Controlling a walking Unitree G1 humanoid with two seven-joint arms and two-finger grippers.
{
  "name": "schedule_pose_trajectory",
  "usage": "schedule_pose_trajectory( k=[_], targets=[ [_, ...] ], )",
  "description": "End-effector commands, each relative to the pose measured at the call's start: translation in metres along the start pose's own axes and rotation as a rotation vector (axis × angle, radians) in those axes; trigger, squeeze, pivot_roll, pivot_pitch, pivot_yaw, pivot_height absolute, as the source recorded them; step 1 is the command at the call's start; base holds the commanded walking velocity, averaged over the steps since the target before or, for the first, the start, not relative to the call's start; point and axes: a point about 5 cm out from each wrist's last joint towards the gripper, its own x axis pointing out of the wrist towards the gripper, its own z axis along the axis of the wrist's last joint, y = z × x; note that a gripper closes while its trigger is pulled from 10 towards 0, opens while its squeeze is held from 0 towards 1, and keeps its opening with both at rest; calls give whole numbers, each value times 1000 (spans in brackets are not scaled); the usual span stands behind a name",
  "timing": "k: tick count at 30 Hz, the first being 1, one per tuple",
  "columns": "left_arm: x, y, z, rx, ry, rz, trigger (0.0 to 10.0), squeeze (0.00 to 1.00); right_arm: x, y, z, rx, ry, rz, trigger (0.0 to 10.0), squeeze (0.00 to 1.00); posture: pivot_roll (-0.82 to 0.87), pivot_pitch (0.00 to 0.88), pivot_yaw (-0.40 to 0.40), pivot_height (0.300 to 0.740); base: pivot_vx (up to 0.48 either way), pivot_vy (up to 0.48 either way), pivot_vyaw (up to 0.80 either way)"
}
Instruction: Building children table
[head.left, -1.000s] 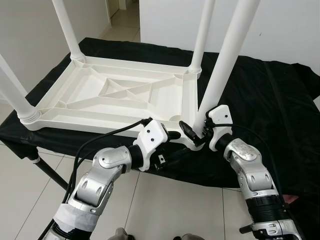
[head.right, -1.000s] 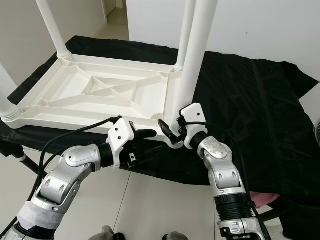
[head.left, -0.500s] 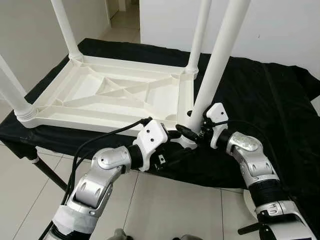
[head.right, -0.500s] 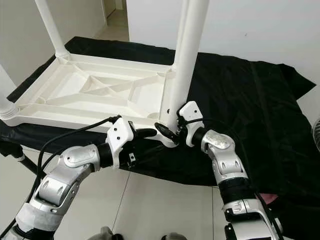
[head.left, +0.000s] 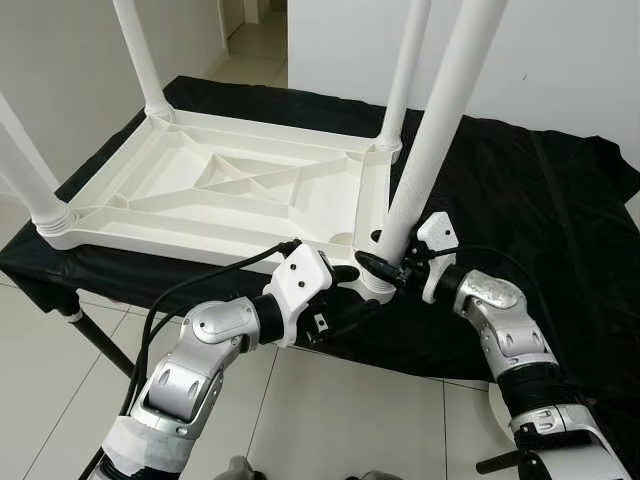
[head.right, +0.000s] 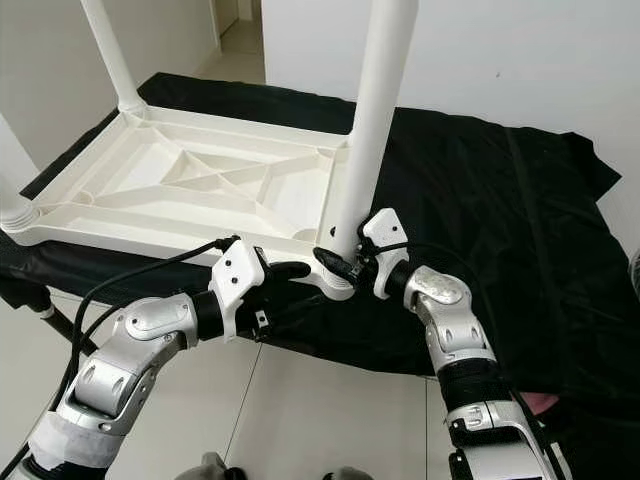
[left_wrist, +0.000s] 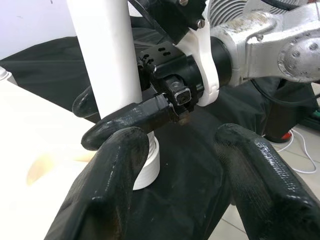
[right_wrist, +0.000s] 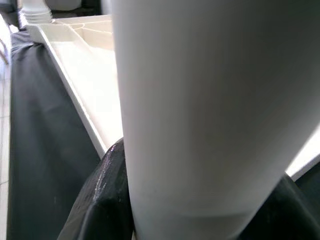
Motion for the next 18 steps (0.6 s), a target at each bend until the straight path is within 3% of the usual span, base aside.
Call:
schedule_pose_trajectory(
  k=[1, 3, 7, 12, 18],
  targets=[
    [0, 2, 1, 2, 2, 81, 10000, 0, -1, 4, -10, 38, 38, -66, 10000, 0, -12, 42, -16, 740, 0, 0, 0],
    [1, 2, 1, 0, 1, 77, 10000, 0, 0, 9, -5, 56, 5, -168, 10000, 0, -26, 41, -17, 740, 0, 0, 0],
    [1, 1, 1, 1, 0, 74, 10000, 0, 1, 12, -4, 73, -3, -209, 10000, 0, -26, 41, -17, 740, 0, 0, 0],
    [4, 1, 1, 1, -4, 59, 10000, 0, 4, 26, 8, 119, -51, -469, 10000, 0, -52, 37, -19, 740, 0, 0, 0],
    [7, 1, 2, -1, -12, 52, 10000, 0, 5, 39, 17, 124, -98, -562, 10000, 0, -63, 36, -20, 740, 0, 0, 0]
  ],
)
